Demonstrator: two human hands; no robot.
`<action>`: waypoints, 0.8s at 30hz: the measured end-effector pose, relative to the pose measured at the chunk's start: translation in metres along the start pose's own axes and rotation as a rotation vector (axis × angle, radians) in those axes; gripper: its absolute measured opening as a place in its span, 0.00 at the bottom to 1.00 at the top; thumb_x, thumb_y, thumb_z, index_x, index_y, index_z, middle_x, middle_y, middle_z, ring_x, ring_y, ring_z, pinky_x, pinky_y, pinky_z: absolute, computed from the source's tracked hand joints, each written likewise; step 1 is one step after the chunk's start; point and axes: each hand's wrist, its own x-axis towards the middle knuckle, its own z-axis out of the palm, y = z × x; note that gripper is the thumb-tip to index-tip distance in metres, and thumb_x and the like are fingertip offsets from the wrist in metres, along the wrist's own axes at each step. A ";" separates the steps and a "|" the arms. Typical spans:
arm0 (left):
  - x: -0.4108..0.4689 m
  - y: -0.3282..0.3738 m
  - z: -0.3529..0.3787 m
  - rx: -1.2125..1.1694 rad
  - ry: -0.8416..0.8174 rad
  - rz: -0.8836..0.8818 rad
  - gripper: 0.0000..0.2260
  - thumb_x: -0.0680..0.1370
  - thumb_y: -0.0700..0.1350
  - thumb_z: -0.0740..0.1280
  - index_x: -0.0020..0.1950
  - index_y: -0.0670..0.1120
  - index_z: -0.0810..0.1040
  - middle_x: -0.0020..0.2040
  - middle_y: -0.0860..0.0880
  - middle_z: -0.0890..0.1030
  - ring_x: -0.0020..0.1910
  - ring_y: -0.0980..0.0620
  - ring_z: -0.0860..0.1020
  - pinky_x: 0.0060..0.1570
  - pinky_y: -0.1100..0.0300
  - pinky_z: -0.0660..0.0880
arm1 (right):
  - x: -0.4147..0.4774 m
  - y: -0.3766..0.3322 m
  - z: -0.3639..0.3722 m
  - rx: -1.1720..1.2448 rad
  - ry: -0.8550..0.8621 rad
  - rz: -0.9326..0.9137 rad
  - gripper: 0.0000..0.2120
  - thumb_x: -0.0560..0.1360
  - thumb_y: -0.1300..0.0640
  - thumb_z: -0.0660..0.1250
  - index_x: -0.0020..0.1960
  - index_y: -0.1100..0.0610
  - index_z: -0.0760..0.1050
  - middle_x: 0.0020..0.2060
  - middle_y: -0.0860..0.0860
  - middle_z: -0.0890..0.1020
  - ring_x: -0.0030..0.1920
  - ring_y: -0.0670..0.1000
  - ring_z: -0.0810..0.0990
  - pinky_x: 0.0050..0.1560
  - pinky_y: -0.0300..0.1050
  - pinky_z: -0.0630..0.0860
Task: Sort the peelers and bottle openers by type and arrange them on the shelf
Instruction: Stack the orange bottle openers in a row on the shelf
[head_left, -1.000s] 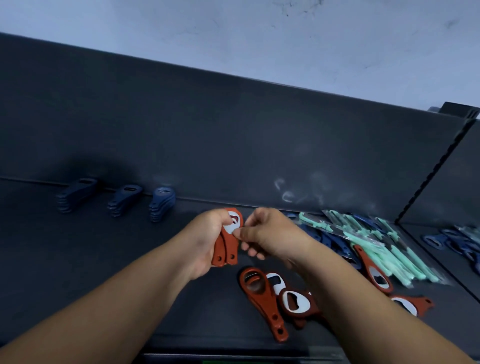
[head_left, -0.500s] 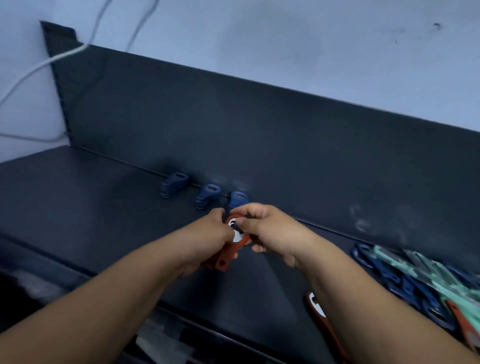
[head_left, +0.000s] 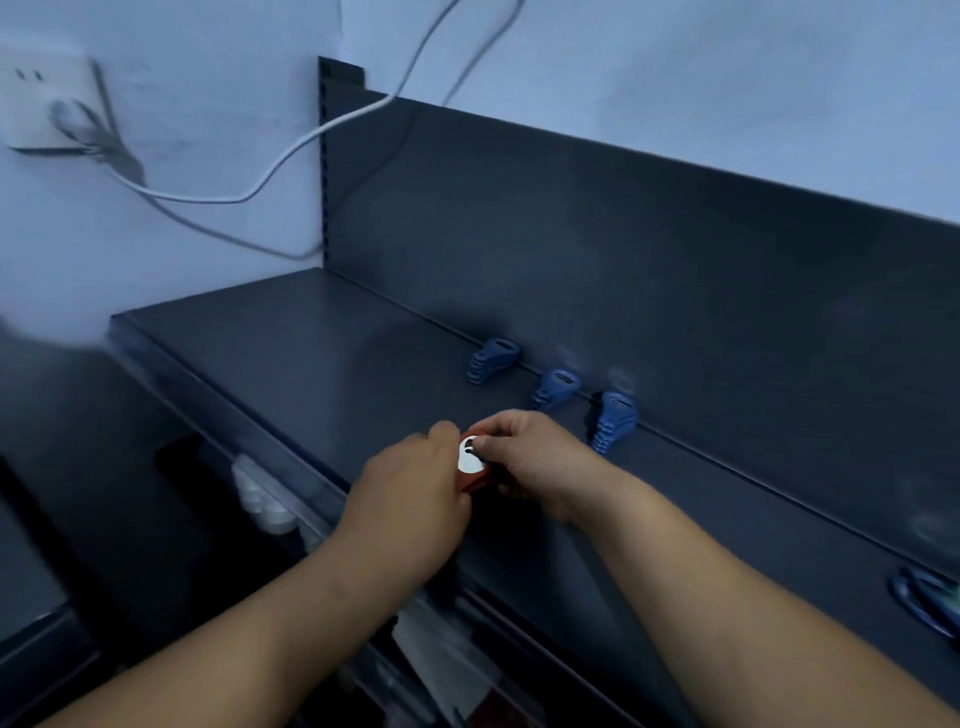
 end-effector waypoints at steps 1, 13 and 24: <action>-0.001 -0.005 0.001 0.014 0.001 -0.007 0.11 0.75 0.48 0.63 0.46 0.51 0.60 0.42 0.52 0.70 0.40 0.51 0.69 0.38 0.58 0.66 | 0.003 -0.001 0.005 -0.035 0.000 -0.012 0.06 0.78 0.60 0.64 0.52 0.56 0.78 0.35 0.49 0.78 0.32 0.46 0.74 0.30 0.37 0.70; 0.003 -0.015 0.016 0.021 0.034 0.041 0.11 0.77 0.50 0.64 0.46 0.51 0.60 0.46 0.50 0.76 0.41 0.52 0.68 0.39 0.59 0.65 | 0.022 0.010 0.007 -0.511 0.085 -0.189 0.09 0.76 0.57 0.65 0.54 0.52 0.80 0.51 0.47 0.81 0.54 0.48 0.78 0.56 0.45 0.75; -0.006 -0.007 0.018 -0.005 0.046 0.057 0.10 0.77 0.52 0.64 0.50 0.51 0.64 0.41 0.51 0.71 0.42 0.52 0.66 0.39 0.59 0.63 | 0.014 0.017 0.001 -0.423 0.090 -0.194 0.11 0.76 0.61 0.64 0.56 0.55 0.80 0.53 0.49 0.82 0.55 0.48 0.79 0.60 0.45 0.75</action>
